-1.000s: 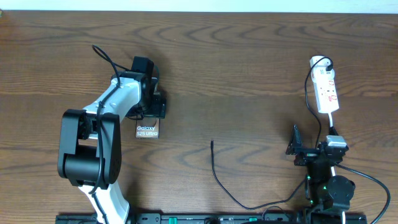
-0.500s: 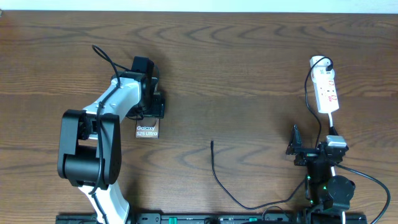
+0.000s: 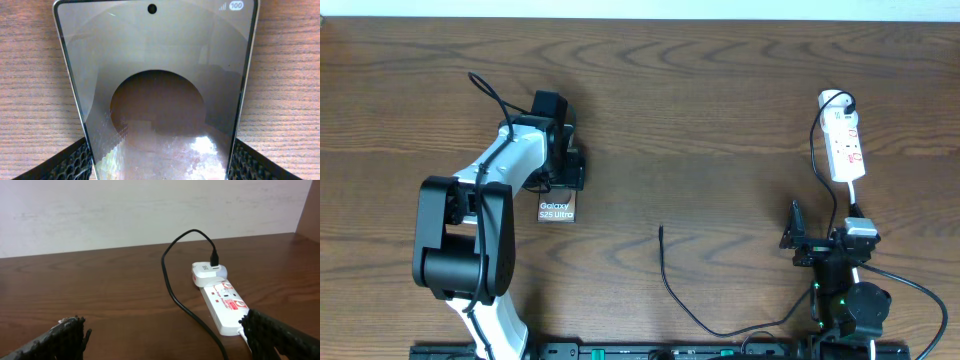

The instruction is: Plug charger to phone and switch on socket

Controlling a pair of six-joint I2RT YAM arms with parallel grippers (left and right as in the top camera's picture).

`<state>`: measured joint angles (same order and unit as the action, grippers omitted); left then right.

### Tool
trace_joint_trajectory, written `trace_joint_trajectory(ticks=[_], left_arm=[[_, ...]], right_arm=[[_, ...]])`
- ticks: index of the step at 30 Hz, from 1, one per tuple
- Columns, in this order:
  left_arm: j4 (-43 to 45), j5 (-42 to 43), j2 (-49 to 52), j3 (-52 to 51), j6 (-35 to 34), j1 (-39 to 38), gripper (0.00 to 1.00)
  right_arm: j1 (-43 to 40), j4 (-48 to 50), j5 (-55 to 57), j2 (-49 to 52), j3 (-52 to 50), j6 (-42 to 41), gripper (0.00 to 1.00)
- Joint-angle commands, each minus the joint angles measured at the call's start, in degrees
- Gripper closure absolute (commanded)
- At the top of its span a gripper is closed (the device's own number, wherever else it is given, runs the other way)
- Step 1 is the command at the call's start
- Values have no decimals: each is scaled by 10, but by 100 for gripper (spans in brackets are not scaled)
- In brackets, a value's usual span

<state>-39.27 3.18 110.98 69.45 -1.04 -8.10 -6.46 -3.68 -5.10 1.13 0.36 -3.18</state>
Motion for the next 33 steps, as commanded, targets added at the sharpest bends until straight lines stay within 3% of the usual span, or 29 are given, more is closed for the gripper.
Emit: trace_joint_trajectory(ticks=[1, 18, 33], left_arm=[[0, -9, 2, -17, 6, -1, 93], [3, -9, -2, -3, 9, -1, 92], [-10, -9, -67, 14, 10, -1, 92]], right_arm=[[5, -3, 3, 0, 0, 7, 1], [5, -3, 3, 0, 0, 7, 1], [5, -3, 3, 0, 0, 7, 1]])
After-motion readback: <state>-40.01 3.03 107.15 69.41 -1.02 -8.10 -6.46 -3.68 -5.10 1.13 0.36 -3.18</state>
